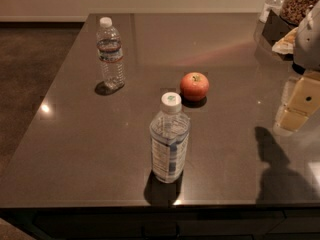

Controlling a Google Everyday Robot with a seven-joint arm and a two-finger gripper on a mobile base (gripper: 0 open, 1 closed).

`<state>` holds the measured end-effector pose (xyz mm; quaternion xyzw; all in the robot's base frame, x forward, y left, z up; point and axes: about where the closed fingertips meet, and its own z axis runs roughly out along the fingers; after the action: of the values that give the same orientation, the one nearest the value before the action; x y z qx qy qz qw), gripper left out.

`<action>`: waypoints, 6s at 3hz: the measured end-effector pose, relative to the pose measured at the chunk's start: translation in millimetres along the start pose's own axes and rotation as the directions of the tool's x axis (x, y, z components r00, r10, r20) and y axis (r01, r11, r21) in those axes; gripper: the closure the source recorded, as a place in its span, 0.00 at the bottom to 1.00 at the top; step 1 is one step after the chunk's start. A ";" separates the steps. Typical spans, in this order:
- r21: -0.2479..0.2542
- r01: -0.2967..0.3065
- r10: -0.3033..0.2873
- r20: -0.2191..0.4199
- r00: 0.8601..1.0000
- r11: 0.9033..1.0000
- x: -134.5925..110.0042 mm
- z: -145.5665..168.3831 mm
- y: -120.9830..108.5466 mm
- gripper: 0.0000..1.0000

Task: Move blue plastic bottle near water bottle

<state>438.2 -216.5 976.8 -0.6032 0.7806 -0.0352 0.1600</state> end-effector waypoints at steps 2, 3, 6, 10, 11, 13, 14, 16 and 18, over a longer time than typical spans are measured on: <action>-0.027 0.043 -0.042 0.050 0.998 0.999 -19.0 6.2 12.3 0.00; -0.084 0.107 -0.093 0.160 0.983 0.991 -46.9 19.1 40.7 0.00; -0.191 0.185 -0.073 0.481 0.874 0.964 -119.6 39.4 99.9 0.00; -0.257 0.156 0.039 0.620 0.783 0.954 -166.1 42.0 119.2 0.62; -0.247 0.146 0.040 0.619 0.785 0.958 -176.8 37.9 108.7 0.86; -0.214 0.084 0.069 0.620 0.782 0.973 -211.7 32.5 58.8 1.00; -0.207 0.047 0.094 0.621 0.778 0.977 -230.6 37.6 35.3 1.00; -0.197 -0.017 0.139 0.624 0.769 0.980 -272.8 49.2 -4.5 1.00; -0.186 -0.041 0.150 0.619 0.771 0.982 -298.2 66.1 -23.7 1.00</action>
Offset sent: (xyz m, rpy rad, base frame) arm -0.0134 0.0495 -0.0167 0.0919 0.0394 0.1364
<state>545.5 70.5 981.9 -0.5505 0.7119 0.2404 0.3639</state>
